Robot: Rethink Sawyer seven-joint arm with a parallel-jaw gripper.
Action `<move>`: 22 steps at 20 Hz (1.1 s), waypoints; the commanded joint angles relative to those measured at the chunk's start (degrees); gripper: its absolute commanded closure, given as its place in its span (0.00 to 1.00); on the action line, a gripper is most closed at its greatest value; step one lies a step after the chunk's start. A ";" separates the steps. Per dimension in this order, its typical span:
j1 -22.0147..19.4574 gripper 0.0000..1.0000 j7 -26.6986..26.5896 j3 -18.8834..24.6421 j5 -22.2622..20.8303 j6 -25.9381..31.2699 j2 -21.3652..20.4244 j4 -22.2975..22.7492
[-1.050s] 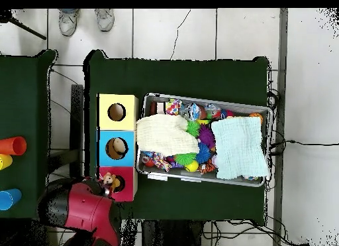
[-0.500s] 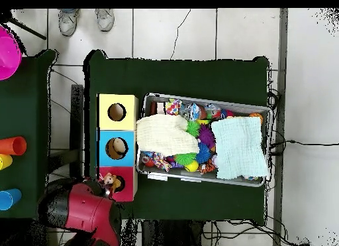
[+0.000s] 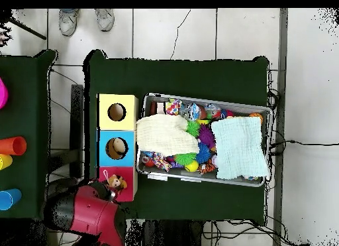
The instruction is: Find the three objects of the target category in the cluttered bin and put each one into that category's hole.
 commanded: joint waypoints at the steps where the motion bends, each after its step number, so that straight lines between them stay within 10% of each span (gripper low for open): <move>1: -2.32 0.00 15.78 3.78 1.98 -4.49 1.08 4.95; 10: -0.22 0.00 17.37 1.11 1.50 1.18 0.64 2.85; 22: -7.02 0.00 13.23 11.82 7.95 2.82 -10.53 6.27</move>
